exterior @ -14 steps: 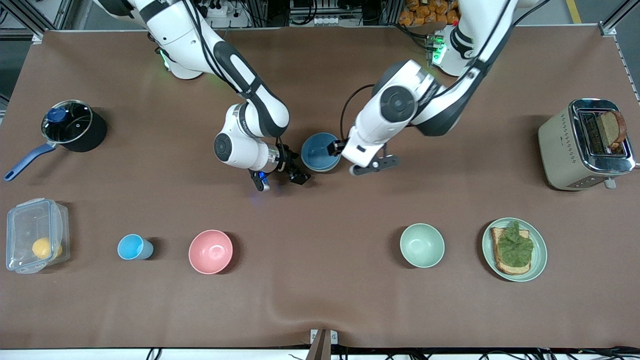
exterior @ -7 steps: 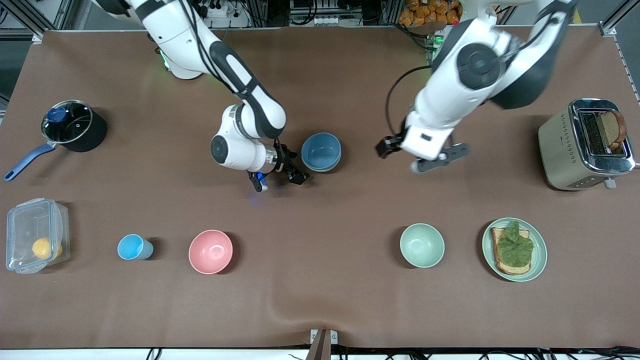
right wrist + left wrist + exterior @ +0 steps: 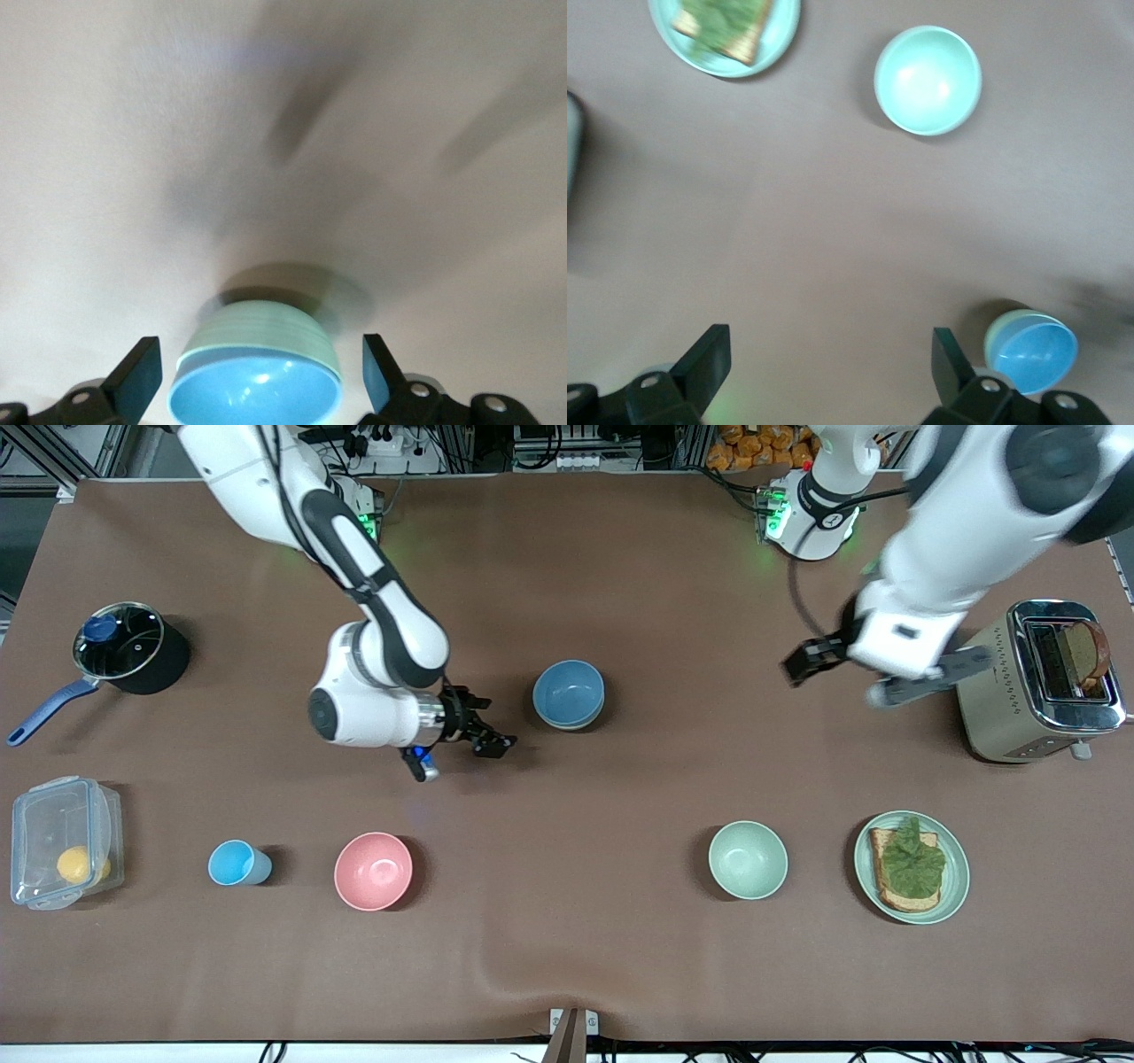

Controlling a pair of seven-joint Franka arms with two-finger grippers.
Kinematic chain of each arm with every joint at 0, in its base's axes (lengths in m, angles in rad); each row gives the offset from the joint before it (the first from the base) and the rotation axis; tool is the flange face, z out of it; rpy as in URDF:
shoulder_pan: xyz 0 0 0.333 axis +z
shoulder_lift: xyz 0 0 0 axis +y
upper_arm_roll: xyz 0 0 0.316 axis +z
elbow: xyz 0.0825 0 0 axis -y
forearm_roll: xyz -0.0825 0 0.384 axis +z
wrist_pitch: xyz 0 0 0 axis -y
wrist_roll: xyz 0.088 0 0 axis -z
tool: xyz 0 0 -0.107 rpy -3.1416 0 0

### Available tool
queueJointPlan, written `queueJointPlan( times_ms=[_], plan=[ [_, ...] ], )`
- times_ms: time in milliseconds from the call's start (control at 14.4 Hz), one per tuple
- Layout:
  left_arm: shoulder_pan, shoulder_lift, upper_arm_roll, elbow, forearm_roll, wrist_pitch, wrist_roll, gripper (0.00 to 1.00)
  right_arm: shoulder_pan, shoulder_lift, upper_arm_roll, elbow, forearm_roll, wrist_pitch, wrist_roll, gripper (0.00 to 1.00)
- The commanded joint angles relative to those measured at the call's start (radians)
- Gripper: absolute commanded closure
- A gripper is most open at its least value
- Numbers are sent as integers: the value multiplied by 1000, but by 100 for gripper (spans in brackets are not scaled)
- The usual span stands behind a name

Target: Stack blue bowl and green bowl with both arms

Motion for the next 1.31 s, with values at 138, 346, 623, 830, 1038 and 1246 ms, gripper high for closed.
queueJointPlan(
  times_ms=[138,346,623,830,1038,1246],
  plan=[
    [115,-57,-12,54,1,-155,115,0,-19,-79,-120,61,-131,-292,6,0],
    [152,-71,-5,74,-11,-205,173,0,-19,-105,-196,127,-185,-453,6,0],
    [172,-99,41,72,-31,-209,287,0,-22,-116,-287,291,-289,-644,4,0],
    [25,-99,193,72,-33,-209,301,0,-65,-139,-293,379,-378,-710,-10,0],
    [-53,-97,282,74,-29,-209,375,0,-134,-203,-293,424,-429,-707,-74,0],
    [-112,-99,347,72,-20,-209,492,0,-187,-249,-286,430,-530,-710,-212,0]
  ],
)
